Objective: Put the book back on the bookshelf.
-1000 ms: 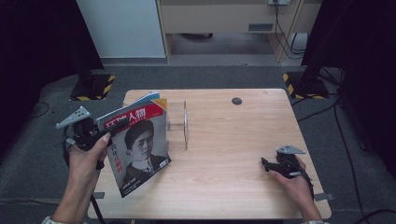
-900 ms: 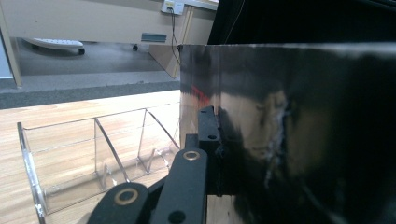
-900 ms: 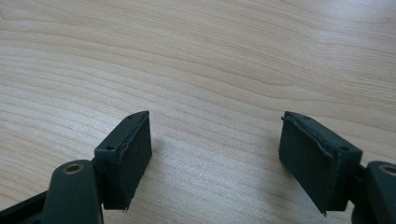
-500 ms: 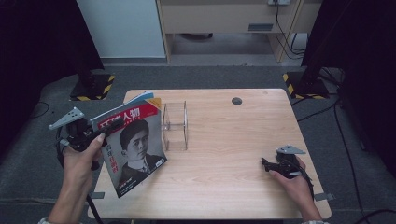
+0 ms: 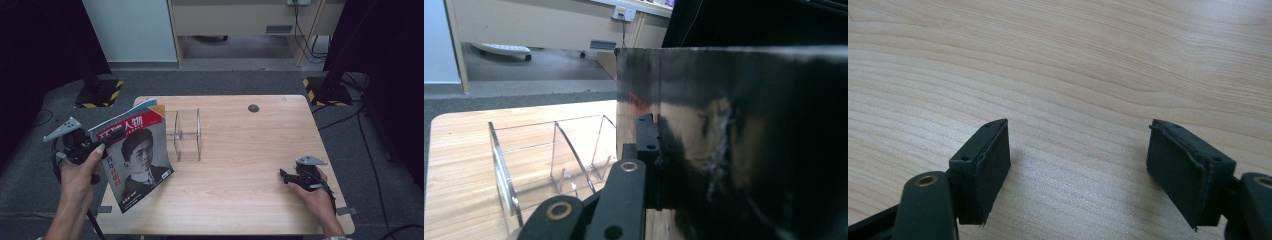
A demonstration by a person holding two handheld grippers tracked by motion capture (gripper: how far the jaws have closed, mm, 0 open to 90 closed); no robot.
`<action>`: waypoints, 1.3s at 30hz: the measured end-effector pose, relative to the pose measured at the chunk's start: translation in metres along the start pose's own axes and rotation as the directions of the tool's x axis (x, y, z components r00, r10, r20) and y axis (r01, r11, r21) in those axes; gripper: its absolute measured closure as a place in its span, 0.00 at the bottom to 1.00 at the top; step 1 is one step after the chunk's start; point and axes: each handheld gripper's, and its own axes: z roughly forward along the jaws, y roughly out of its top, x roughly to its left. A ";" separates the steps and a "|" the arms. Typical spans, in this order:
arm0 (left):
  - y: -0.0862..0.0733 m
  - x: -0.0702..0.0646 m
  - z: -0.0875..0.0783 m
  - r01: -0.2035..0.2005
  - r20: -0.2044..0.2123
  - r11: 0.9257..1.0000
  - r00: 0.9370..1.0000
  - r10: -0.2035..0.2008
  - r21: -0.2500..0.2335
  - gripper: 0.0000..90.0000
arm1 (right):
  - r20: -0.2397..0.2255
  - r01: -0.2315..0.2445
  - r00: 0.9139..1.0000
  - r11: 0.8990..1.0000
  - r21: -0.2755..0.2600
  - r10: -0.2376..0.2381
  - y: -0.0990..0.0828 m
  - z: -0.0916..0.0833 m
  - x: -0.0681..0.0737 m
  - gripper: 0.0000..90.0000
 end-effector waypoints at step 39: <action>0.003 0.029 -0.034 0.030 -0.114 0.999 0.993 -0.034 -0.038 0.96 | 0.000 0.000 1.000 1.000 0.000 0.000 0.000 0.000 0.000 0.28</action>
